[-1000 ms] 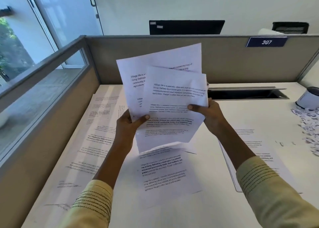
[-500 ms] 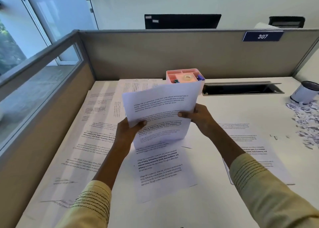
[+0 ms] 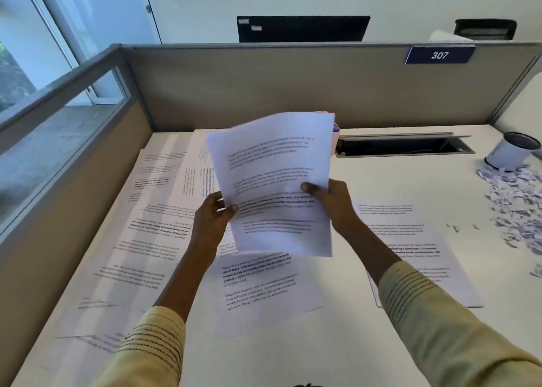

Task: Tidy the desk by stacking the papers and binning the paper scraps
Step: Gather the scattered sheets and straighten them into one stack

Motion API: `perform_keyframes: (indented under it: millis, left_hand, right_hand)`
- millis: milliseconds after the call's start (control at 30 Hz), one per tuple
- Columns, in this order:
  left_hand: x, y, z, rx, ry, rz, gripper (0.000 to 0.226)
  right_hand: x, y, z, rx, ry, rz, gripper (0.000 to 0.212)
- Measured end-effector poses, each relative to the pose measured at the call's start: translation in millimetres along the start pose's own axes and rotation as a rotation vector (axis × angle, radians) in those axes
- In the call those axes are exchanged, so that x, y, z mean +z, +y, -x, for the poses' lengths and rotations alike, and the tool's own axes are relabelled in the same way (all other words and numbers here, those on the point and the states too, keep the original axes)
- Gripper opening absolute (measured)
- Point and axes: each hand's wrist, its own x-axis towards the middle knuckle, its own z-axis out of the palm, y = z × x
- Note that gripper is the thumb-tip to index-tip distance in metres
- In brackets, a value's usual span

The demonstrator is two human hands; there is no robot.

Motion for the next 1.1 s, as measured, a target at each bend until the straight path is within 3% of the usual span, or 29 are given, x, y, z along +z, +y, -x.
perform_keyframes:
  millis: [200,400,567,800,1100]
  left_hand:
    - [34.7,-1.2,8.2,-0.024,-0.054,-0.016,0.027]
    - [101.8,-22.5,25.3,-0.103,-0.123,-0.098,0.019]
    - [181.7,-38.7,45.6,-0.175,-0.226,-0.169,0.035]
    - [254.2,-50.2,61.0,-0.041,-0.375,-0.5,0.043]
    - [279.9,-64.3,68.6,-0.066,-0.399,-0.663,0.044]
  right_hand:
    - [-90.7,2.4,-21.6,0.074,0.074,0.009,0.028]
    - [-188.2,33.7,-8.8,0.183,0.135,0.086,0.017]
    - [-243.9,70.9,2.3,0.278,0.133,0.166,0.029]
    - [-291.5,105.0,-1.2,0.342,0.094,0.3,0.011]
    - [-296.8,124.0,3.2,0.327,0.217,0.609,0.043]
